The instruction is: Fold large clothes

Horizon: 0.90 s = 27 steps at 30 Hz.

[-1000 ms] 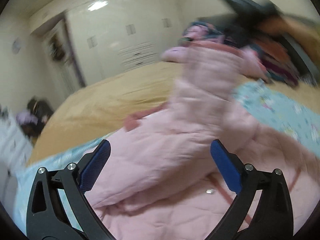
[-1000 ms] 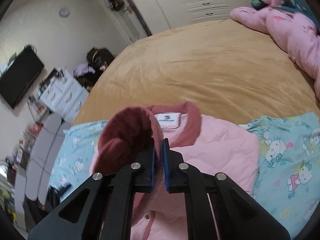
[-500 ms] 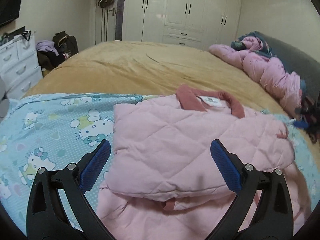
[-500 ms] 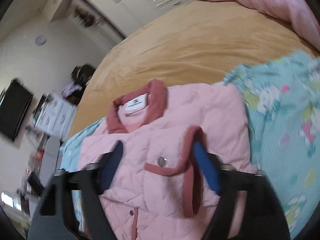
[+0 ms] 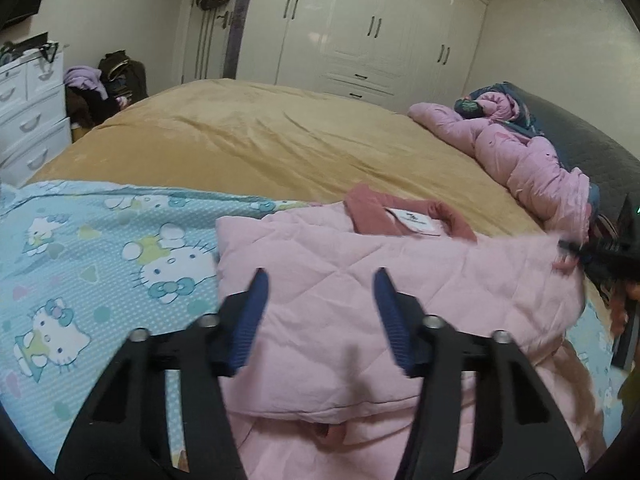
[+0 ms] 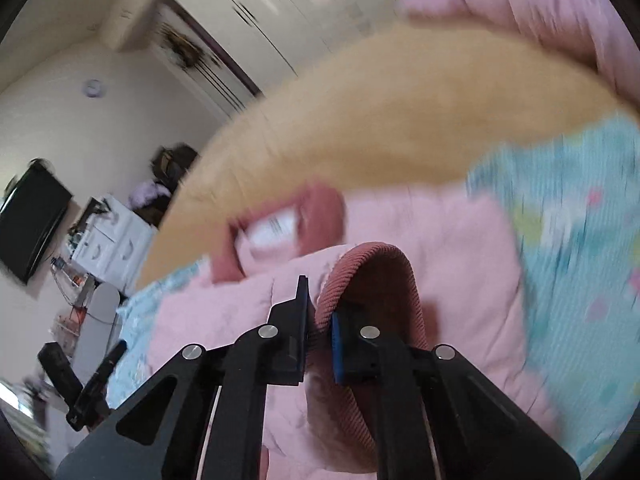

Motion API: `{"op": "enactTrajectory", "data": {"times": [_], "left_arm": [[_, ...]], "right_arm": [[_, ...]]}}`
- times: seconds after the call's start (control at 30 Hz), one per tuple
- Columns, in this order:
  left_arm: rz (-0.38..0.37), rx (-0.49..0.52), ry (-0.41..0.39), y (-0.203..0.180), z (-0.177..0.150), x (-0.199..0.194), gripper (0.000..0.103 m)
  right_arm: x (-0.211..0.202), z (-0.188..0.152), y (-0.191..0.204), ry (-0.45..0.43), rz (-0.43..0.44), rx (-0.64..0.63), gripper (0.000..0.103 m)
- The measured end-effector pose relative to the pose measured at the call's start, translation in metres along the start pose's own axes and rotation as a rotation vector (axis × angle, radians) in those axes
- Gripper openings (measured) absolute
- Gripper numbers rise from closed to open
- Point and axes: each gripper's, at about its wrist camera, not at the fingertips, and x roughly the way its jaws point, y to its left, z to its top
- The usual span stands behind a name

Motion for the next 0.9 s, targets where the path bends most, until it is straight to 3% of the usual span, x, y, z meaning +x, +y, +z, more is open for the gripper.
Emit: {"op": "enactTrajectory", "data": {"times": [0.13, 0.33, 0.4, 0.47, 0.6, 0.67, 0.7, 0.8, 0.9], "left_arm": [[-0.031, 0.029, 0.082, -0.010, -0.015, 0.027, 0.035], [0.011, 0.055, 0.189, -0.014, -0.035, 0.053, 0.035], [0.024, 0.069, 0.201, -0.015, -0.038, 0.056, 0.035], [0.038, 0.084, 0.214, -0.016, -0.042, 0.059, 0.035], [0.036, 0.076, 0.228, -0.013, -0.044, 0.061, 0.035], [0.031, 0.069, 0.232, -0.012, -0.043, 0.062, 0.035], [0.030, 0.068, 0.233, -0.011, -0.043, 0.062, 0.035], [0.037, 0.077, 0.236, -0.014, -0.044, 0.063, 0.035], [0.044, 0.085, 0.238, -0.016, -0.044, 0.063, 0.035]], "right_arm": [[0.019, 0.002, -0.006, 0.041, -0.102, -0.037, 0.009], [0.054, -0.031, -0.029, 0.106, -0.207, -0.022, 0.012], [0.057, -0.036, -0.029, 0.109, -0.240, -0.036, 0.017], [0.052, -0.038, -0.026, 0.100, -0.295, -0.037, 0.038], [0.022, -0.040, 0.002, -0.038, -0.417, -0.141, 0.049], [0.012, -0.043, 0.029, -0.111, -0.389, -0.228, 0.063], [0.013, -0.044, 0.038, -0.110, -0.363, -0.261, 0.065], [0.028, -0.053, 0.079, -0.058, -0.306, -0.403, 0.071], [0.056, -0.062, 0.101, 0.036, -0.271, -0.457, 0.075]]}}
